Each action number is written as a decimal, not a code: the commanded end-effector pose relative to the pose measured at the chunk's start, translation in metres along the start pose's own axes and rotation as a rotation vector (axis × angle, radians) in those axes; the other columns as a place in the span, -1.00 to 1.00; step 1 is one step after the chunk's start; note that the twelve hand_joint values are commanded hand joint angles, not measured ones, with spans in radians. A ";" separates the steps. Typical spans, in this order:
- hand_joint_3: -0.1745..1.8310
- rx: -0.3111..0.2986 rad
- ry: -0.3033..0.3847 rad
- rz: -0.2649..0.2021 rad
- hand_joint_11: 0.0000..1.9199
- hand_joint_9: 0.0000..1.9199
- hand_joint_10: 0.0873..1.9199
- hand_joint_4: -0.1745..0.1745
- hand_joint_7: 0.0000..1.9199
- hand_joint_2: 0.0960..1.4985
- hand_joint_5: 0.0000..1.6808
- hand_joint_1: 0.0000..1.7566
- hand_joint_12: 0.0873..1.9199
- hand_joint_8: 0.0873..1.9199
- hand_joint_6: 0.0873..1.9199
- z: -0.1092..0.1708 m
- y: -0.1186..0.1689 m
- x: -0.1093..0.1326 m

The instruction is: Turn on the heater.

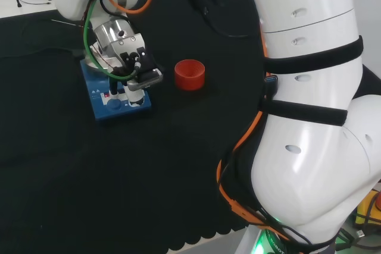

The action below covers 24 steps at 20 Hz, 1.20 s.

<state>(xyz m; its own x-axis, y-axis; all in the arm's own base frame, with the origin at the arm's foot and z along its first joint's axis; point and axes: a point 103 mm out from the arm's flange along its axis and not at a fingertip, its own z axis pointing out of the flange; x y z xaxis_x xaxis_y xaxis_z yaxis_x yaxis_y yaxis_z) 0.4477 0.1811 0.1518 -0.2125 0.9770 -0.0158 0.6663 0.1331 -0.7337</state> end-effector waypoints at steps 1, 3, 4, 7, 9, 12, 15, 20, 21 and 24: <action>0.59 0.008 -0.006 0.005 0.93 0.99 0.83 -0.11 0.81 -0.49 -0.51 0.82 0.79 1.00 -1.00 0.002 0.000 0.000; 0.59 0.012 -0.006 0.006 0.93 0.99 0.83 -0.10 0.81 -0.49 -0.51 0.82 0.79 1.00 -1.00 0.002 0.001 0.000; 0.59 0.010 -0.005 0.004 0.93 0.99 0.83 -0.10 0.81 -0.49 -0.51 0.82 0.79 1.00 -1.00 0.002 0.000 0.000; 0.59 0.010 -0.017 0.002 0.93 0.99 0.83 -0.10 0.81 -0.49 -0.50 0.82 0.79 1.00 -1.00 0.003 0.000 0.001; 0.59 0.009 -0.017 0.002 0.93 0.99 0.83 -0.10 0.81 -0.49 -0.50 0.82 0.79 1.00 -1.00 0.003 0.000 0.001; 0.59 0.010 -0.015 0.002 0.93 0.99 0.83 -0.10 0.81 -0.49 -0.50 0.82 0.79 1.00 -1.00 0.003 0.000 0.001; 0.59 0.009 -0.014 0.004 0.93 0.99 0.82 -0.10 0.81 -0.49 -0.50 0.82 0.79 1.00 -1.00 0.004 -0.001 0.002; 0.60 0.011 -0.014 0.003 0.93 0.99 0.82 -0.10 0.81 -0.49 -0.50 0.82 0.79 1.00 -1.00 0.004 -0.001 0.002; 0.60 0.011 -0.013 0.003 0.93 0.99 0.82 -0.10 0.81 -0.49 -0.49 0.82 0.79 1.00 -1.00 0.004 -0.001 0.002; 0.60 0.011 -0.014 0.004 0.93 0.99 0.82 -0.10 0.81 -0.49 -0.49 0.82 0.79 1.00 -1.00 0.005 -0.001 0.002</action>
<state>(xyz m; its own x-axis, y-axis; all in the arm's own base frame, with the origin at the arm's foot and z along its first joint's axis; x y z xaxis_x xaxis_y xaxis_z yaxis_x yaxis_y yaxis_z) 0.4436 0.1826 0.1496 -0.2200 0.9751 -0.0267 0.6593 0.1284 -0.7409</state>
